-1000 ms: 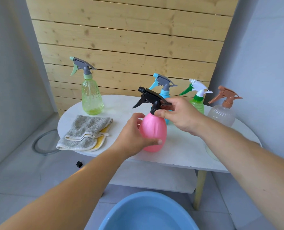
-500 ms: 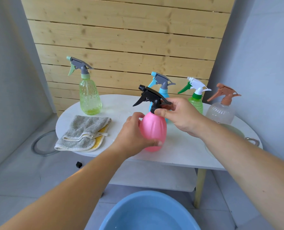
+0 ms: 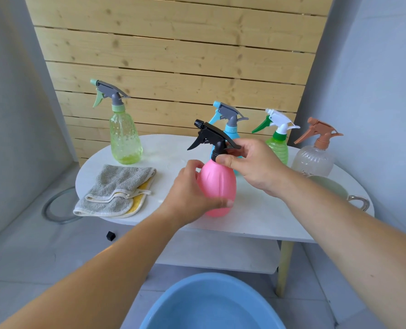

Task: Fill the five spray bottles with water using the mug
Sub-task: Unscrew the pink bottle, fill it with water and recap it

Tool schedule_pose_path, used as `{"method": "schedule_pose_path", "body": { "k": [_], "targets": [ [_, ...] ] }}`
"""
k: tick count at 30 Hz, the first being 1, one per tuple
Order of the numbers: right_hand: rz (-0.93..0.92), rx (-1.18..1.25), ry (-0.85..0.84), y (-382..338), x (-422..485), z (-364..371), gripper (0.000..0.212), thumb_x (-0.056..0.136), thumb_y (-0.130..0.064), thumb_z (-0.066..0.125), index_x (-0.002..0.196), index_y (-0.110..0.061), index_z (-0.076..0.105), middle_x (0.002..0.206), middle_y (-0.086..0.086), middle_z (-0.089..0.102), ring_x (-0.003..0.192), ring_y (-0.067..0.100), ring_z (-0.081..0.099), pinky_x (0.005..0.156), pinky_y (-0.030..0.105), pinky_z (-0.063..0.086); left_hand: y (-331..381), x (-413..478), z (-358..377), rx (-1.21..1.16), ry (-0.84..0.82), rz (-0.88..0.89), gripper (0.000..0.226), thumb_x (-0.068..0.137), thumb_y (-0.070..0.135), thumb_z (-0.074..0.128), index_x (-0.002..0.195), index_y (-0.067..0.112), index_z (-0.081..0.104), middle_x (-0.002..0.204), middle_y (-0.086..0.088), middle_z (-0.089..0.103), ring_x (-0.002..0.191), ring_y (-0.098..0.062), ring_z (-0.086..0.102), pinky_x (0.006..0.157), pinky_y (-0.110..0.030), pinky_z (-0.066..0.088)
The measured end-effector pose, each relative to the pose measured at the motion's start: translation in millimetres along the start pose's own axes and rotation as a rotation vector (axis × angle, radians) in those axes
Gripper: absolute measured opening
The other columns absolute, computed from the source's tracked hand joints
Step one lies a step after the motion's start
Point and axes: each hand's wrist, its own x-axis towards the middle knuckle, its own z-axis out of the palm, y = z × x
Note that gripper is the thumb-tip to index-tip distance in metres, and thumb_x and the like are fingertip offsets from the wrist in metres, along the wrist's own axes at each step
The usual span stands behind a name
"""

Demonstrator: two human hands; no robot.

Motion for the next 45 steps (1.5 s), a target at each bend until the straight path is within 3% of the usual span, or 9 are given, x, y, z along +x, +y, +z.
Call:
{"method": "schedule_pose_path", "body": {
  "k": [3,7,13,25,29,32,38,43,45],
  "targets": [
    [-0.002,-0.002,-0.002,0,0,0,0.012,0.083,-0.027,0.077,0.096,-0.026,0.075,0.099,0.0,0.075,0.1,0.018,0.068,0.094,0.037,0.05,0,-2,4,-0.081,-0.09,-0.022,0.118,0.055,0.04,0.089,0.156,0.031,0.028,0.137,0.003,0.051,0.123,-0.019,0.056,0.095,-0.032,0.055],
    [0.011,0.005,-0.017,0,-2,-1,0.018,0.081,-0.032,0.075,0.097,-0.026,0.074,0.099,-0.003,0.076,0.103,0.018,0.068,0.099,0.042,0.049,0,-1,0,-0.049,-0.001,-0.005,0.103,0.061,0.029,0.101,0.143,0.027,0.039,0.116,0.006,0.057,0.105,-0.014,0.06,0.073,-0.021,0.049],
    [0.013,0.005,0.011,-1,-3,1,0.014,0.084,-0.026,0.076,0.098,-0.024,0.074,0.098,-0.003,0.076,0.102,0.018,0.069,0.097,0.039,0.05,-2,-3,1,-0.077,-0.057,0.029,0.091,0.064,0.029,0.09,0.14,0.036,0.041,0.123,0.011,0.06,0.114,-0.017,0.061,0.084,-0.025,0.054],
    [0.033,0.086,0.064,-1,-15,9,0.018,0.087,-0.02,0.074,0.102,-0.029,0.071,0.102,-0.009,0.075,0.095,-0.001,0.067,0.081,0.008,0.048,6,-11,5,0.022,-0.037,0.008,0.082,0.078,0.021,0.09,0.136,0.035,0.035,0.115,0.016,0.054,0.101,-0.002,0.057,0.067,-0.01,0.044],
    [0.185,0.092,0.116,20,-34,11,0.033,0.089,-0.038,0.069,0.118,-0.024,0.064,0.114,-0.004,0.067,0.104,0.013,0.066,0.094,0.032,0.054,1,-13,2,0.043,-0.009,-0.028,0.088,0.074,0.025,0.093,0.144,0.029,0.04,0.123,0.005,0.061,0.108,-0.016,0.062,0.085,-0.028,0.055],
    [0.285,0.155,0.032,29,-46,15,0.017,0.095,-0.044,0.058,0.108,-0.035,0.065,0.112,0.002,0.069,0.1,0.019,0.068,0.093,0.045,0.056,-4,-12,3,0.045,0.046,-0.032,0.089,0.07,0.029,0.094,0.145,0.028,0.046,0.124,0.005,0.063,0.11,-0.017,0.064,0.091,-0.034,0.056],
    [0.309,0.266,-0.062,26,-24,35,0.041,0.104,-0.046,0.037,0.141,-0.034,0.051,0.135,-0.01,0.06,0.115,0.013,0.063,0.093,0.037,0.055,-8,7,-24,0.061,0.123,-0.055,0.089,0.07,0.024,0.095,0.146,0.025,0.048,0.119,0.002,0.066,0.101,-0.016,0.064,0.071,-0.014,0.044],
    [0.327,0.38,-0.086,13,30,67,0.03,0.107,-0.043,0.026,0.103,-0.043,0.056,0.105,-0.019,0.064,0.105,0.007,0.065,0.084,0.024,0.053,-11,48,-66,0.09,0.173,-0.092,0.09,0.071,0.02,0.095,0.147,0.018,0.048,0.111,-0.002,0.071,0.094,-0.021,0.068,0.076,-0.028,0.05],
    [0.322,0.399,-0.079,14,50,79,0.034,0.107,-0.044,0.025,0.114,-0.04,0.058,0.109,-0.019,0.065,0.109,0.007,0.064,0.087,0.025,0.052,-13,65,-78,0.112,0.187,-0.093,0.088,0.072,0.019,0.094,0.147,0.017,0.049,0.112,-0.001,0.068,0.098,-0.022,0.066,0.079,-0.029,0.049]
  ]
}}
